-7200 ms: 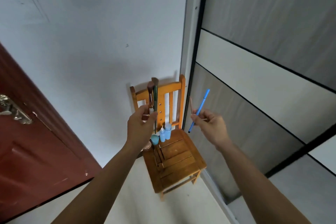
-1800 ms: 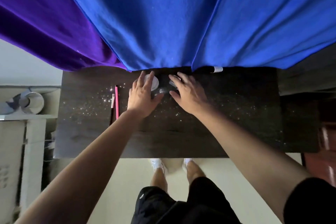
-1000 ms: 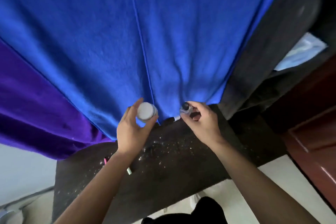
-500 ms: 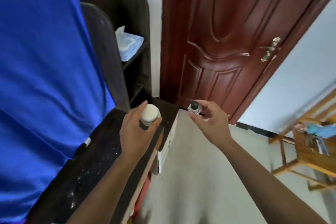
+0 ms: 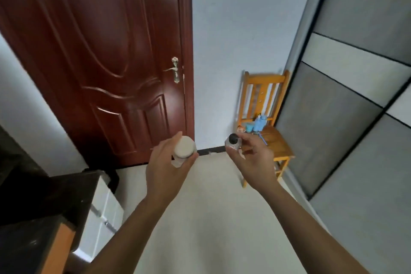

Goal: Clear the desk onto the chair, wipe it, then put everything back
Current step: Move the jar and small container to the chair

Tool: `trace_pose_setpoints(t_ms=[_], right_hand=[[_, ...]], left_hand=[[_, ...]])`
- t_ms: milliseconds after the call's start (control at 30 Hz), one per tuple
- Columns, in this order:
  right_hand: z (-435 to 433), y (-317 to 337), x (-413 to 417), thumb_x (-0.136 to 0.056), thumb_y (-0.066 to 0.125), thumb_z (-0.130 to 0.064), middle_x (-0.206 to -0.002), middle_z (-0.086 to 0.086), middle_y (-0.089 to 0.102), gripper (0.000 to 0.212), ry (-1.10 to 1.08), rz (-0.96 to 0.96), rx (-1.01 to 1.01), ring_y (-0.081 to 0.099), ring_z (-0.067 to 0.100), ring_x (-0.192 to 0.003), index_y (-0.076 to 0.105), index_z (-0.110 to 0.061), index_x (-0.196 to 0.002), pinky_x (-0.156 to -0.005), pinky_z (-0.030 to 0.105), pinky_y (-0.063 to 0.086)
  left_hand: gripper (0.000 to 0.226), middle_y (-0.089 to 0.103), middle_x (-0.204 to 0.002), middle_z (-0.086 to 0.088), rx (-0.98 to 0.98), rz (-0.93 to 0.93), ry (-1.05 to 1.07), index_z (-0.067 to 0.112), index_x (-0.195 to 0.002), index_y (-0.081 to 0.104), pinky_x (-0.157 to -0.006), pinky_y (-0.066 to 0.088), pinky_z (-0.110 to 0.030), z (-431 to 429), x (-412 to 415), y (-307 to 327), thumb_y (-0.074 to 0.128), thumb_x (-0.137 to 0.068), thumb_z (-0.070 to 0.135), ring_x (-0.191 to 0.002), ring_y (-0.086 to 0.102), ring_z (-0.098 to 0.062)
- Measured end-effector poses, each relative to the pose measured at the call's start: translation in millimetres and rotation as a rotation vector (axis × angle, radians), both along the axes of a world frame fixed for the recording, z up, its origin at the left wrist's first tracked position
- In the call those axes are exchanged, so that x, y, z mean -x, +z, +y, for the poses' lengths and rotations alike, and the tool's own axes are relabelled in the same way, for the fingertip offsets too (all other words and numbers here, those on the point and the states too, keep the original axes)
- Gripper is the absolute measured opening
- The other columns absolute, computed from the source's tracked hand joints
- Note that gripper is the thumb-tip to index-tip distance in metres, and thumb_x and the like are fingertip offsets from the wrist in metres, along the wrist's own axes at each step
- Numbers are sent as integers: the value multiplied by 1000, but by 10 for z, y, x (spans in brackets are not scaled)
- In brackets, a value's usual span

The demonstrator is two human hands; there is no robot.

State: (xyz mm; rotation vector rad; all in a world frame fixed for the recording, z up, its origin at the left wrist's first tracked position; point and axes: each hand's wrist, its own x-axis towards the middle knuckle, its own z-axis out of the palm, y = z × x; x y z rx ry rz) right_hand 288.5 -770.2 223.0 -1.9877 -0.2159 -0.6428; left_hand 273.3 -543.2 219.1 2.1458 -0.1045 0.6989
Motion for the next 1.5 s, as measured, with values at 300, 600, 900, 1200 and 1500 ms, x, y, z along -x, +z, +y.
trace_pose_setpoints(t_ms=[300,600,900,1200,1500], right_hand=[[-2289,-39,-299,-79,81,-39,-104,-23,65,35,-222,64,-48,63,1,-90,68,-38,-111,-73,6,47],[-3326,-346,-1183,-79,79,-43,-108,-39,58,35,-290,128,-68,58,-8,-98,70,-37,-112,-72,1,42],[-4134,-184,-2943,-81,78,-42,-103,-24,62,33,-346,213,-6,58,-5,-96,63,-43,-110,-67,6,46],[-4776,-277,-4316,-83,79,-39,-102,-31,59,33,-369,259,-17,56,-10,-99,64,-39,-112,-68,6,46],[-5506,-578,-5682,-83,73,-47,-101,-32,57,28,-194,345,-23,53,-14,-101,56,-53,-106,-73,15,50]], left_hand=[[64,60,-120,16,-89,16,-207,33,-135,54,-83,48,-21,-2197,-724,65,76,-78,52,-109,54,-5],[67,59,-120,14,-76,76,-307,24,-133,57,-77,38,-2,-3273,-1807,-101,75,-74,48,-107,51,-2],[69,62,-130,4,-41,102,-295,26,-135,55,-86,50,-27,-4156,-3709,-189,74,-73,51,-108,50,-7],[73,63,-129,1,-138,103,-298,25,-135,54,-82,47,-26,-4829,-5109,-268,64,-72,60,-107,48,-8],[73,59,-132,7,-139,203,-135,34,-137,47,-84,47,-26,-5550,-5967,-478,65,-72,64,-112,45,-5]])
